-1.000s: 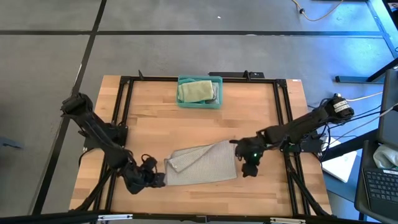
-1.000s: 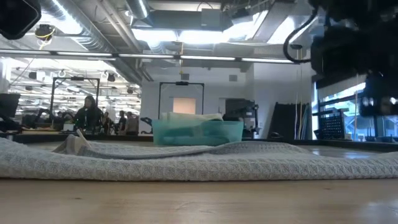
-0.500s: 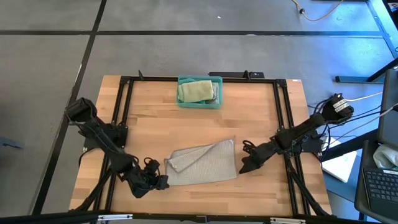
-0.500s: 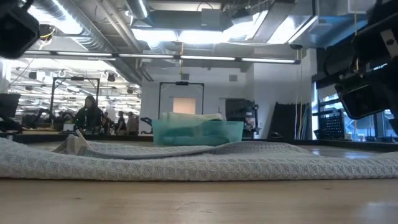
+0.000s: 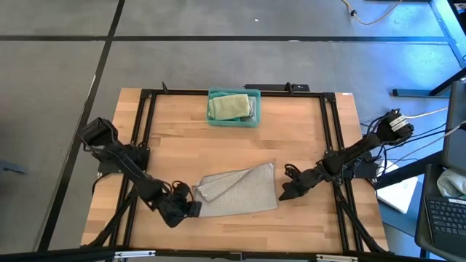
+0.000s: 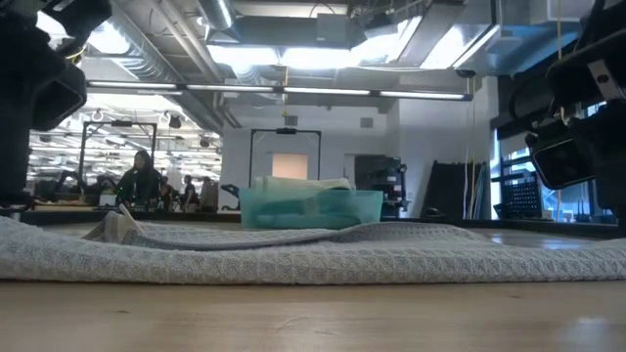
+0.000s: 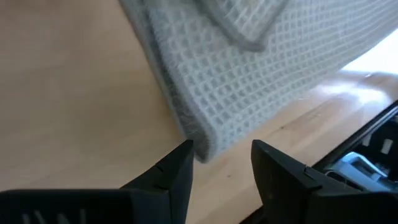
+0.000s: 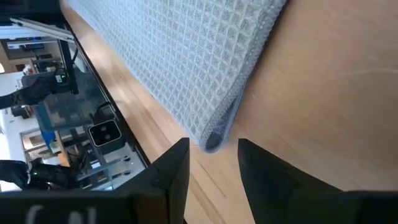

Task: Fold microfiber towels
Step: Fold the gray towel

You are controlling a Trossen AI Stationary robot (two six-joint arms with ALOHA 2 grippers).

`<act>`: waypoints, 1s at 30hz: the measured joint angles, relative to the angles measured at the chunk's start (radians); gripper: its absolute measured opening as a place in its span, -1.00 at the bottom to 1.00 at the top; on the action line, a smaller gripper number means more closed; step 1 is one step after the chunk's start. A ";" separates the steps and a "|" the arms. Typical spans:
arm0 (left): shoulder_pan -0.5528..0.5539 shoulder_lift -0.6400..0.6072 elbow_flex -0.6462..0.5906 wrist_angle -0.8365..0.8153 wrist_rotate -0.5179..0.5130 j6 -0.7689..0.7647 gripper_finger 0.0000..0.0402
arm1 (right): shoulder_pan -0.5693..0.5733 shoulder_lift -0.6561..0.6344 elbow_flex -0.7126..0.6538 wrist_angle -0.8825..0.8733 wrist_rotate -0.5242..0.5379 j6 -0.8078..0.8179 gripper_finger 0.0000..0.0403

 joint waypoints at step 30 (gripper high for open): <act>0.016 0.038 0.000 0.085 -0.020 0.000 -0.24 | 0.000 0.003 0.001 0.035 -0.016 -0.003 -0.32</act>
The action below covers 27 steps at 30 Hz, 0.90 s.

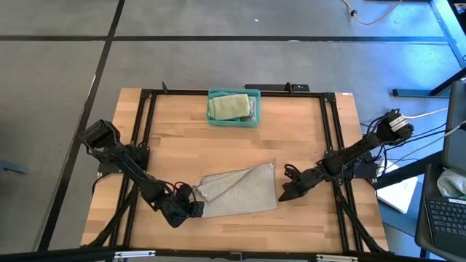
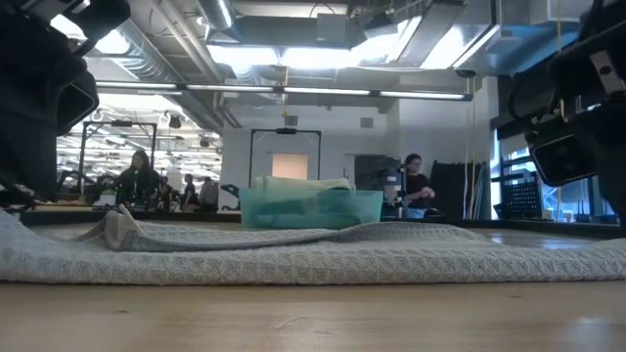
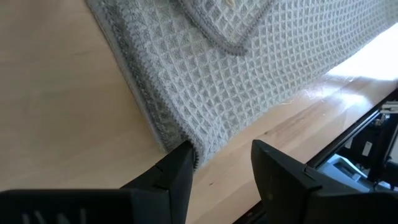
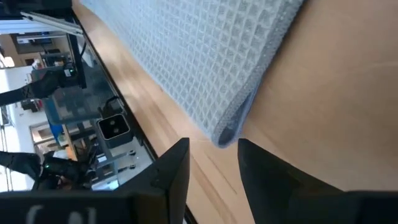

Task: Fold microfiber towels
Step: Fold the gray towel

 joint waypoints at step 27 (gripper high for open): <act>0.007 -0.001 0.000 -0.034 -0.029 0.000 -0.26 | -0.001 0.187 0.107 0.041 -0.022 -0.056 -0.32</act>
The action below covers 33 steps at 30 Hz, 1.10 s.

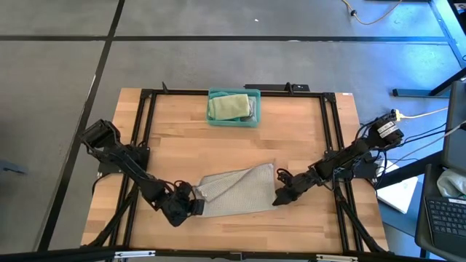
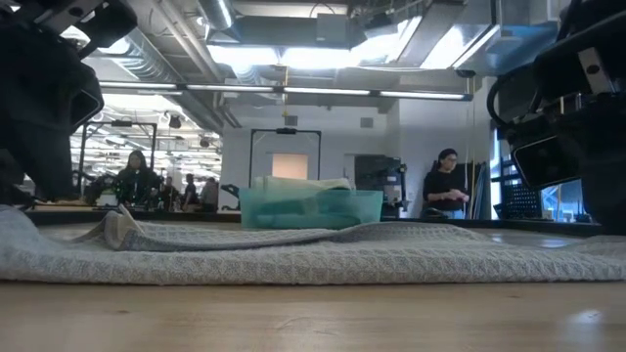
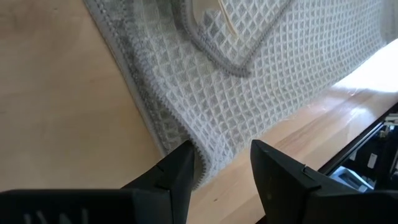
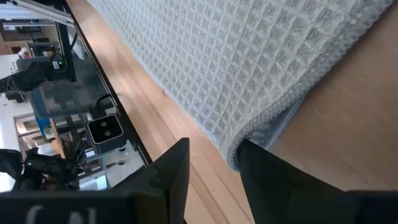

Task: Fold microfiber towels
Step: Fold the gray towel

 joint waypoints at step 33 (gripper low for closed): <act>0.013 0.024 0.001 0.084 0.092 0.078 -0.90 | 0.000 0.002 -0.005 0.010 -0.014 -0.074 -0.98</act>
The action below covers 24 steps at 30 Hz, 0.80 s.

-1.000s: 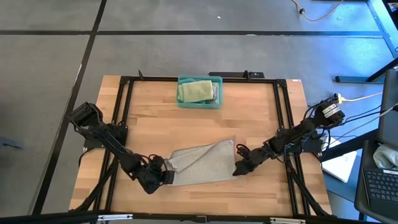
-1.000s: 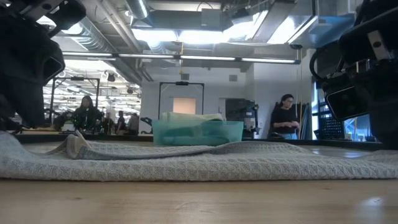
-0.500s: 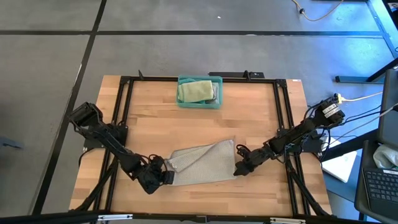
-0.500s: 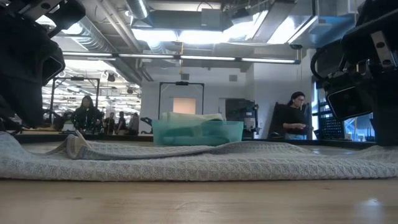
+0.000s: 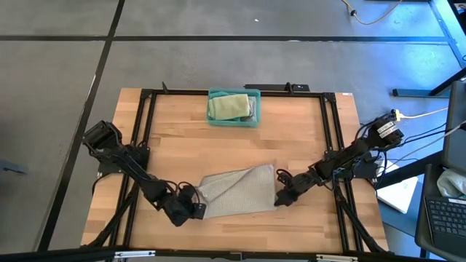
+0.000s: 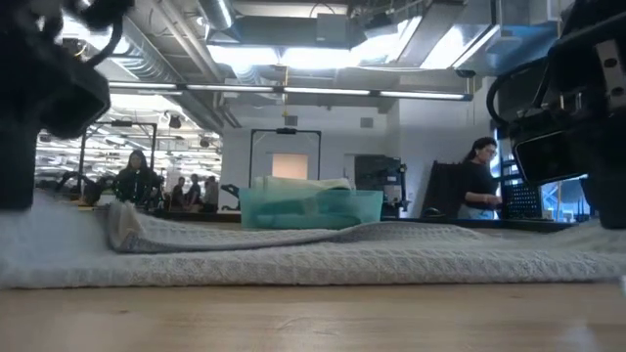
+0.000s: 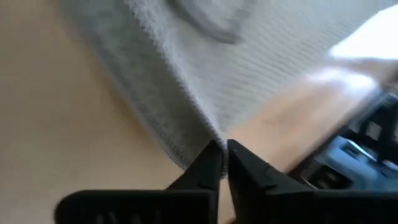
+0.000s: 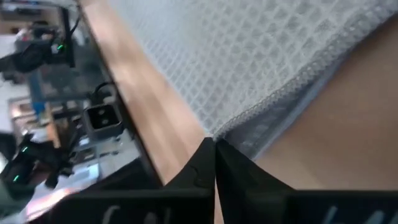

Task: Fold microfiber towels
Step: Fold the gray towel

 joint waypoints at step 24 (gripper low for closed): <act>-0.168 -0.213 0.126 -0.149 -0.349 0.121 -1.00 | -0.005 -0.292 0.000 0.269 -0.222 0.001 -0.98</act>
